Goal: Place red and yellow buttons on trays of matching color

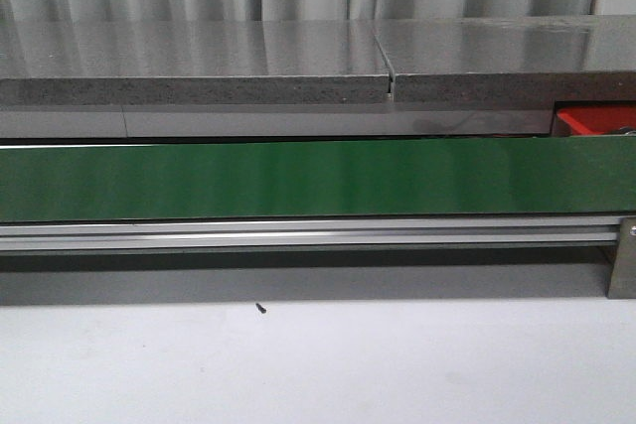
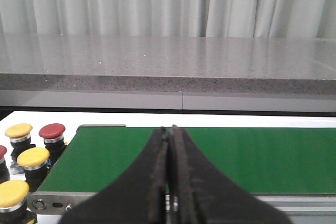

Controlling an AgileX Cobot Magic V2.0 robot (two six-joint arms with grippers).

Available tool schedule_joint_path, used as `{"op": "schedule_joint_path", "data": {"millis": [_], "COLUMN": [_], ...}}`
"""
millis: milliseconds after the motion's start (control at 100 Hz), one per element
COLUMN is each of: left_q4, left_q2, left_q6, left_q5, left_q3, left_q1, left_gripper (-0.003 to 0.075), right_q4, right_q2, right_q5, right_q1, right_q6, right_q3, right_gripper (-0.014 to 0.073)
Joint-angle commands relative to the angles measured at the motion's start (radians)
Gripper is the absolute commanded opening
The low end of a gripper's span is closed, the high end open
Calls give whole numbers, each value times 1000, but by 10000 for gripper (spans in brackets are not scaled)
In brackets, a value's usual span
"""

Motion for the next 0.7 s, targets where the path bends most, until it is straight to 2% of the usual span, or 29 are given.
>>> {"op": "schedule_joint_path", "data": {"millis": [0,190,690], "left_q4": [-8,-8,-13], "left_q2": [-34,9,392], "left_q6": [-1,-1,-1], "left_q5": [-40,240,291], "left_q3": [-12,-175,-497], "left_q1": [2,2,2], "left_gripper": [-19,-19,-19], "right_q4": [-12,-12,-12], "right_q2": [-17,-17,-17], "right_q5": [-76,-76,-76], "right_q1": [-1,-1,-1], "right_q6": [-3,-3,-3], "right_q3": [-1,-1,-1], "right_gripper": [-115,-115,-115]}}
